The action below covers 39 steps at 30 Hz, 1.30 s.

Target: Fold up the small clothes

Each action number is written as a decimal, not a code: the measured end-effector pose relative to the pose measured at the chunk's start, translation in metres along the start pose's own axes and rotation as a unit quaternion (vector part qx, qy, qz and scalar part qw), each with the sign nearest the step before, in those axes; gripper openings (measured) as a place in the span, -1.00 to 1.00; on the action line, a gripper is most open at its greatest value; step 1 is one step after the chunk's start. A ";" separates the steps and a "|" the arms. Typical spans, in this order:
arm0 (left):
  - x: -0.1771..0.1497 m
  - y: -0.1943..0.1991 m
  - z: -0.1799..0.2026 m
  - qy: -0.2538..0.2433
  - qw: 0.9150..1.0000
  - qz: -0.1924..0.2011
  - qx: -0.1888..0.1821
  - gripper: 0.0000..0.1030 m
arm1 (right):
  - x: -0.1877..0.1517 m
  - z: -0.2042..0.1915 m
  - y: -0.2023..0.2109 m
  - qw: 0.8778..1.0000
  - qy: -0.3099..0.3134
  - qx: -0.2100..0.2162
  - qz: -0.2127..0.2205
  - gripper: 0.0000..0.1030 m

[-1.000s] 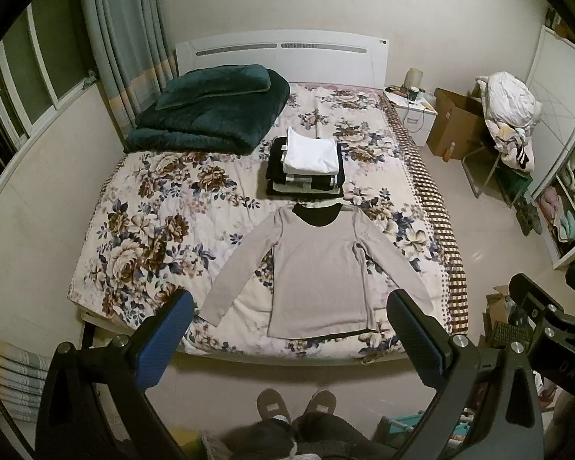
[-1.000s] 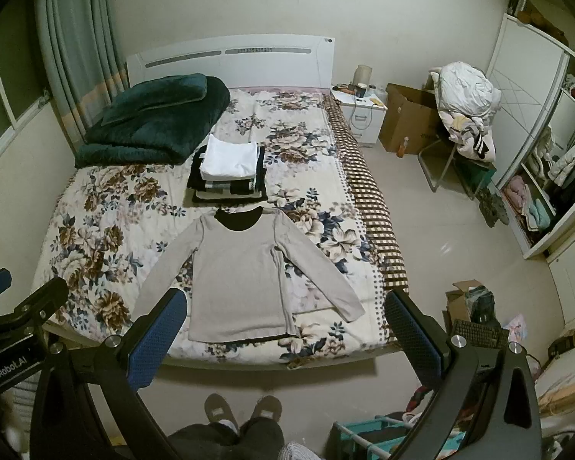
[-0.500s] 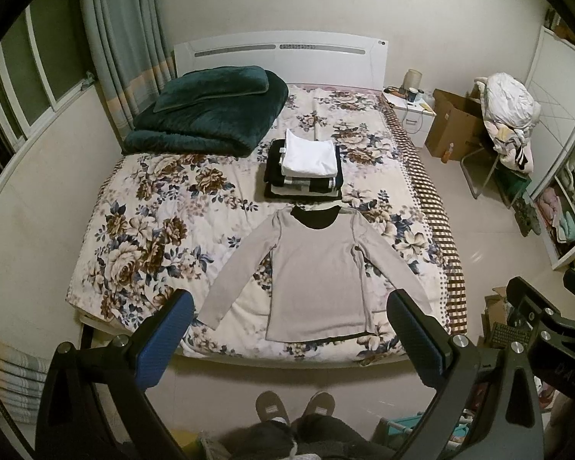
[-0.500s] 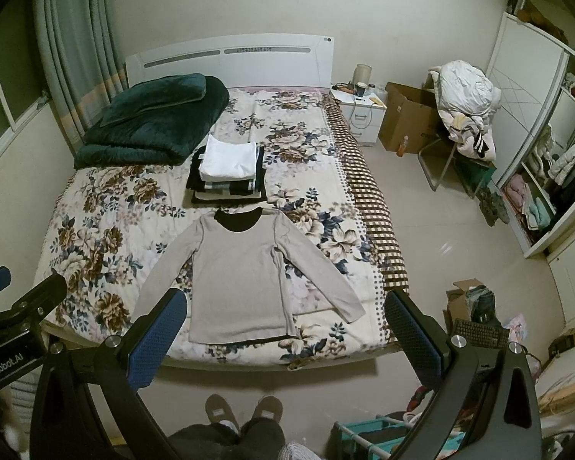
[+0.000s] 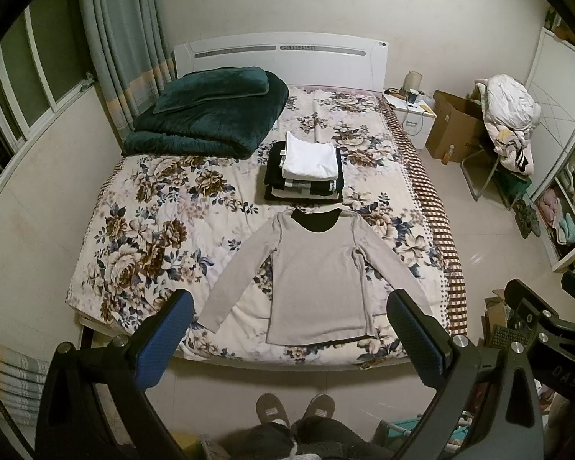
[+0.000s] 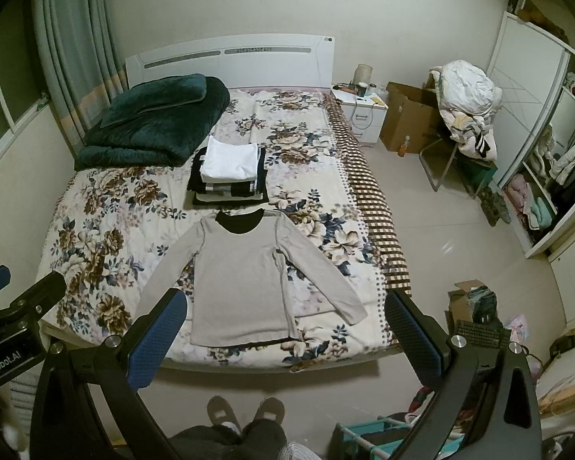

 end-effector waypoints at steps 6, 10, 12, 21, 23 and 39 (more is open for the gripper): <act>-0.001 0.000 0.000 0.000 1.000 0.000 0.000 0.99 | 0.002 -0.002 -0.002 1.000 0.000 0.000 0.000 1.00; 0.001 0.000 0.001 0.000 1.000 0.000 -0.001 0.99 | 0.001 -0.005 -0.007 1.000 0.000 0.000 0.000 1.00; 0.009 -0.003 0.004 0.001 1.000 0.000 -0.002 0.99 | 0.001 -0.007 -0.010 1.000 -0.001 0.000 -0.001 1.00; 0.030 -0.034 0.004 -0.022 0.999 0.022 0.014 1.00 | 0.008 -0.005 -0.022 0.999 -0.037 -0.002 -0.021 1.00; 0.031 -0.054 -0.003 -0.031 0.998 0.039 0.030 1.00 | 0.031 -0.020 -0.062 0.998 -0.059 -0.007 -0.029 1.00; -0.008 -0.372 -0.059 -0.011 0.987 -0.071 0.146 1.00 | -0.121 0.116 -0.503 0.919 -0.268 -0.068 -0.282 1.00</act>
Point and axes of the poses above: each gripper's, at about its wrist camera, not at the fingertips, and y roughly against the way its jaws point, z to its right, x to its top, the point moved 5 cm from there along -y, roughly the way its jaws point, and after that the axes turned 13 degrees about -x, right-handed, at the moved point
